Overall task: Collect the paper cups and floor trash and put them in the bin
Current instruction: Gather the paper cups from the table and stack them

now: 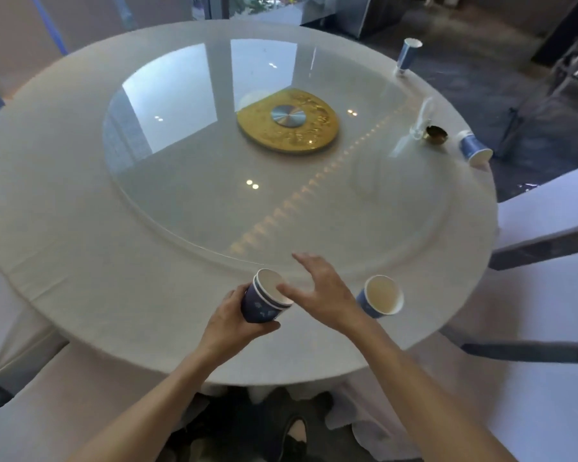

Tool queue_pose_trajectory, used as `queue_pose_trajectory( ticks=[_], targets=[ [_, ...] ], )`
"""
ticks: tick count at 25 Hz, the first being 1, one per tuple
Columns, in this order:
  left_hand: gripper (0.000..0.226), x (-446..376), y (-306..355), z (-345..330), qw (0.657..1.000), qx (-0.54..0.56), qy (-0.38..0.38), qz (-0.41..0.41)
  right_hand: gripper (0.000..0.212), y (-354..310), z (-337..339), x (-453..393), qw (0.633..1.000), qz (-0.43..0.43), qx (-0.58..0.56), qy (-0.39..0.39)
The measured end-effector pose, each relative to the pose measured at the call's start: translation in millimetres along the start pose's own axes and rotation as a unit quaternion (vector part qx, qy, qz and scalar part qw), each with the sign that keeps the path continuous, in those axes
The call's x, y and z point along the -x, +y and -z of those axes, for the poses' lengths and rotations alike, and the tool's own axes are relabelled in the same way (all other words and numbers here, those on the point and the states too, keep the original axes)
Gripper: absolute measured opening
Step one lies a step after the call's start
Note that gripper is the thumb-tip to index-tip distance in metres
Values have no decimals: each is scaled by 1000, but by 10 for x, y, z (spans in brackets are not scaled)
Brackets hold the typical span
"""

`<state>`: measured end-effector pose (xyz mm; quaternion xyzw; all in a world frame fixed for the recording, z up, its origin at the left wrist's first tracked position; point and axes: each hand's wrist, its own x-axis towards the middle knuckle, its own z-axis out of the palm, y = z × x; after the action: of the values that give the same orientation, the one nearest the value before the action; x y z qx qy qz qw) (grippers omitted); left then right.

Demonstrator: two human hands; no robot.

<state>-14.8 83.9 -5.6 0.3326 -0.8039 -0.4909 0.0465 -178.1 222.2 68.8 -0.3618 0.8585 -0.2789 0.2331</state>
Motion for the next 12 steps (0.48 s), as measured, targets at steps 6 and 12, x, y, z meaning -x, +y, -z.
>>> queue_pose_trajectory(
  ticks=[6, 12],
  targets=[
    [92, 371, 312, -722, 999, -23, -32, 8, 112, 1074, 542, 343, 980, -102, 159, 60],
    [91, 677, 373, -951, 993, -80, -90, 3, 97, 1511, 445, 369, 972, -126, 200, 6]
  ],
)
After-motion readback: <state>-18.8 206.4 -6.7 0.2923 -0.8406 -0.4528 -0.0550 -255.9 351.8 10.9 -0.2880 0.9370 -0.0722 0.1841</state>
